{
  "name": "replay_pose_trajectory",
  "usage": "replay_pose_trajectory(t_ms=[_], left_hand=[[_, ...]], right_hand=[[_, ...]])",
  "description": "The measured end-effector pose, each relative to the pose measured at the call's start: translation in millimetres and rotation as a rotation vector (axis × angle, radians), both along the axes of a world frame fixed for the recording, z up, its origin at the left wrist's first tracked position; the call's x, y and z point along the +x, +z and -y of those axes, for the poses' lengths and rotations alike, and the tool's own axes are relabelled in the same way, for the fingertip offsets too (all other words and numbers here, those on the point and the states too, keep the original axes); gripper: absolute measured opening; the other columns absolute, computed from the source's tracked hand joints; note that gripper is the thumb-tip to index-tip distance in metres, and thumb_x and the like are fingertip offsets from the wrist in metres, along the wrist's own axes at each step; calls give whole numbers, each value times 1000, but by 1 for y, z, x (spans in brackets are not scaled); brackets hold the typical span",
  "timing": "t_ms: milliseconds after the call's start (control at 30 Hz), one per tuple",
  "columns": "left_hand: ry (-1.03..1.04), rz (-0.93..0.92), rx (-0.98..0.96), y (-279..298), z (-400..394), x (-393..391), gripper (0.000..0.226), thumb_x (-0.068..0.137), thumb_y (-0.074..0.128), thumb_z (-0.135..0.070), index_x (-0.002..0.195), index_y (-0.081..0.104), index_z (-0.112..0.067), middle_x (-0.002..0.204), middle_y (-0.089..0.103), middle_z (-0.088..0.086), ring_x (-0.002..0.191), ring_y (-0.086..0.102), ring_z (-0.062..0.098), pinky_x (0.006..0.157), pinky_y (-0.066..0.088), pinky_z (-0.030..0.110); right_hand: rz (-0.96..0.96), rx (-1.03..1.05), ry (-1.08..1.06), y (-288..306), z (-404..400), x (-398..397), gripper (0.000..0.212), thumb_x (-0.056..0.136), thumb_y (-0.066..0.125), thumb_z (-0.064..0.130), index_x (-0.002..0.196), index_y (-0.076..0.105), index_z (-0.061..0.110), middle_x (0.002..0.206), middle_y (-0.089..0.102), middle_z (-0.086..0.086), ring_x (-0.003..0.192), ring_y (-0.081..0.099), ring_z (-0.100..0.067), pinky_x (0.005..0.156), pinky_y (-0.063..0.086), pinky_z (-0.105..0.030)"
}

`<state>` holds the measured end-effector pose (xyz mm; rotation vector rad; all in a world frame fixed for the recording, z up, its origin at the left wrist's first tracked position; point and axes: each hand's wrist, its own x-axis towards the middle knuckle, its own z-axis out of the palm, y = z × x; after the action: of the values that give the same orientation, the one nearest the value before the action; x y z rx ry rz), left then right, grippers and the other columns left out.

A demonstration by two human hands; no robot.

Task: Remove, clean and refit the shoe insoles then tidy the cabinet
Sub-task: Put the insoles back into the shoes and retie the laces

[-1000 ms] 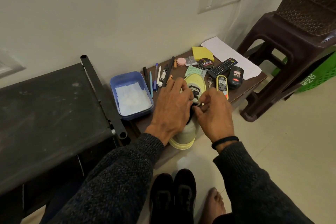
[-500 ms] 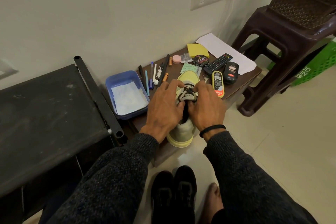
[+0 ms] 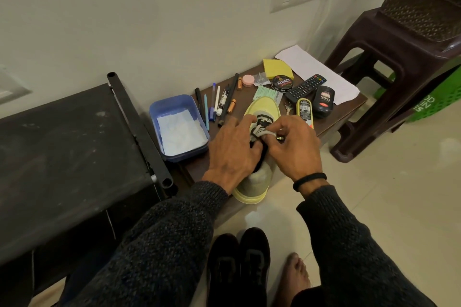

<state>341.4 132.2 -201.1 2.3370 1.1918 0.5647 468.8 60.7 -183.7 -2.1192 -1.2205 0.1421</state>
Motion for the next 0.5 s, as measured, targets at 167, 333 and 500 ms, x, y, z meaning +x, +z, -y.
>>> replay_pose_trajectory(t_ms=[167,333,500], left_hand=[[25,-33,-3,-5,4,4,47,93,56,-41,138,45,-30,117,49,5,102,58,28,82,53,45],[61,-134,99,-3,2,6,46,88,59,-35,133,51,-29,112,59,5,93,65,34,72,54,42],[100,-137,-34,2,-2,10,44,86,68,-33,128,56,-28,116,61,7,105,62,33,84,53,45]], right_hand=[[-38,-21,21,-1,4,4,12,86,73,34,89,61,31,99,65,16,90,64,-6,81,55,-43],[-56,-22,26,1,4,-4,13,85,71,35,88,59,33,98,62,13,89,63,-11,78,56,-46],[-70,-51,96,14,14,-13,32,82,79,25,104,55,27,113,52,5,95,57,-13,77,52,-32]])
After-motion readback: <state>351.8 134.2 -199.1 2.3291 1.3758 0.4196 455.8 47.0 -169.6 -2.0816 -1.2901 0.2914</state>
